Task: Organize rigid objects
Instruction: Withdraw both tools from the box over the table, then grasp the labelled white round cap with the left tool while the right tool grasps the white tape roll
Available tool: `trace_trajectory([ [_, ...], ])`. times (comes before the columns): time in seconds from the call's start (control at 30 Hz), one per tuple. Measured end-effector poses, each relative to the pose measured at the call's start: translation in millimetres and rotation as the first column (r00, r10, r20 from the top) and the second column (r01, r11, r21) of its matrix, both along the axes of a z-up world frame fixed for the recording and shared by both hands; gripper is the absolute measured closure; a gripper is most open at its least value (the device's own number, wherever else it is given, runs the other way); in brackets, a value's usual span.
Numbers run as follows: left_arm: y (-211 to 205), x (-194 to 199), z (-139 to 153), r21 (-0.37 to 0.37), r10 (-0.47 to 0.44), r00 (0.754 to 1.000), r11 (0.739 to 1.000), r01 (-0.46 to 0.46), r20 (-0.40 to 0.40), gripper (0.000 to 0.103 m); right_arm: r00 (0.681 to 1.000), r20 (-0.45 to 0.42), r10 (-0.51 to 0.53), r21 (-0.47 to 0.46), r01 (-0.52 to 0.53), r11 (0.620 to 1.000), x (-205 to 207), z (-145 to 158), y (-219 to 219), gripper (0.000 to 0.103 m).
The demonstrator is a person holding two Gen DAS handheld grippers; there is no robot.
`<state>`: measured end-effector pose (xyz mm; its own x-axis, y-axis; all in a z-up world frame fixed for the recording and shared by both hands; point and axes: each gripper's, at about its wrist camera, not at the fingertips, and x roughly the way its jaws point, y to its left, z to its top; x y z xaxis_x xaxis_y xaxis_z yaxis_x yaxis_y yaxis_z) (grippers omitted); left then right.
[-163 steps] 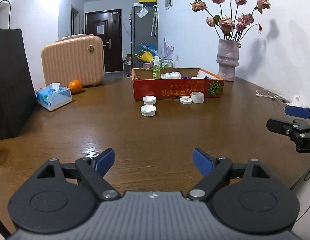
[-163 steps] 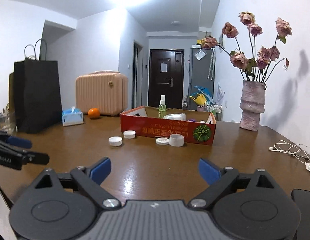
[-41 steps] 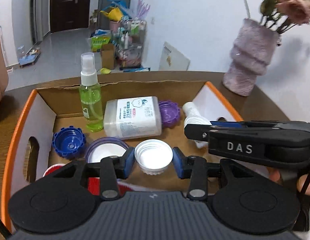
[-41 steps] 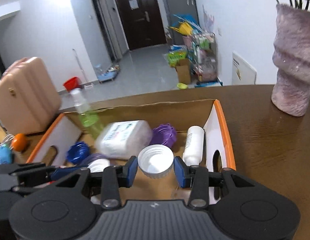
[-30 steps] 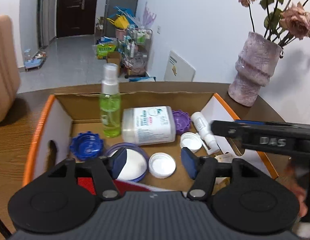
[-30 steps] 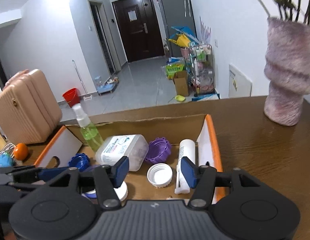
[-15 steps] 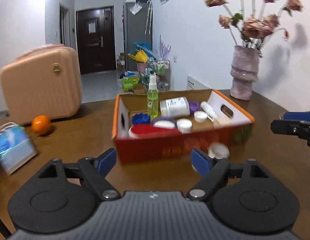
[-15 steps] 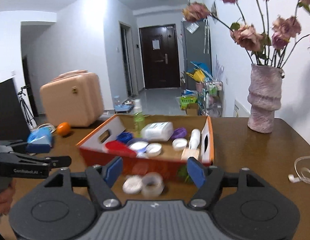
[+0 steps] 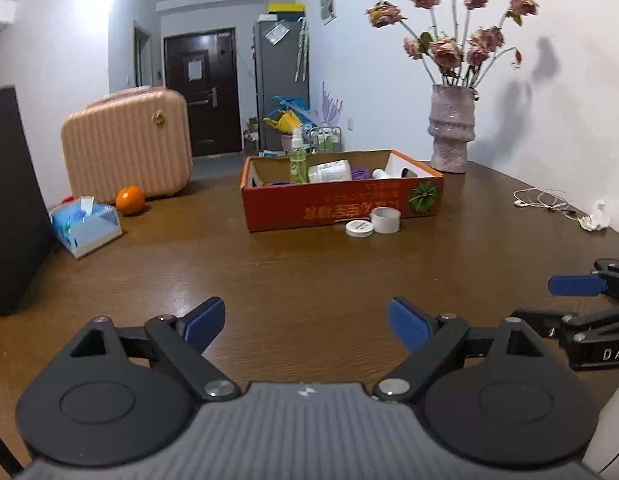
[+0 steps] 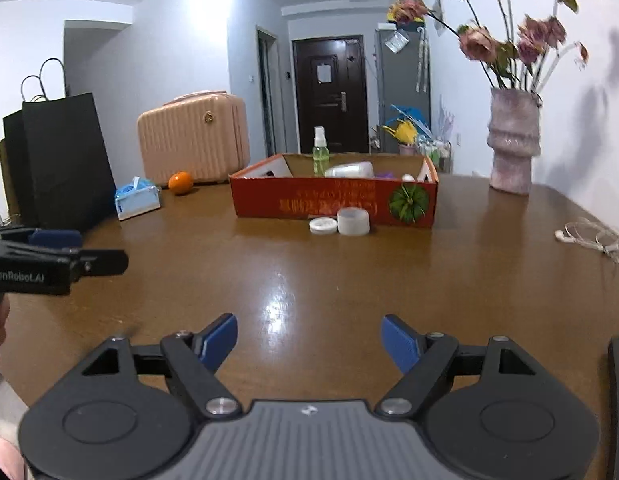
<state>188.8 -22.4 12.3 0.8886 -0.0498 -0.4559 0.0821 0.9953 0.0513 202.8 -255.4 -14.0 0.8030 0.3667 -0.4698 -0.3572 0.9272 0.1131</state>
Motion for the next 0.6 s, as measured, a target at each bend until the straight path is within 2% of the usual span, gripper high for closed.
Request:
trace_trajectory([
  [0.17,-11,-2,4,0.029,-0.024,0.999,0.999,0.023,0.032,0.012,1.0,0.01,-0.023,0.013,0.023,1.0,-8,0,-4,0.025],
  [0.43,-9,8,-3,0.007,-0.03,1.0,1.0,0.03,-0.004,0.012,0.999,-0.01,-0.039,0.023,0.039,0.999,8,-4,-3,0.025],
  [0.6,-5,29,-12,-0.028,-0.03,0.999,0.999,0.029,-0.045,0.012,0.999,-0.034,-0.035,0.019,0.036,0.999,30,-8,4,0.026],
])
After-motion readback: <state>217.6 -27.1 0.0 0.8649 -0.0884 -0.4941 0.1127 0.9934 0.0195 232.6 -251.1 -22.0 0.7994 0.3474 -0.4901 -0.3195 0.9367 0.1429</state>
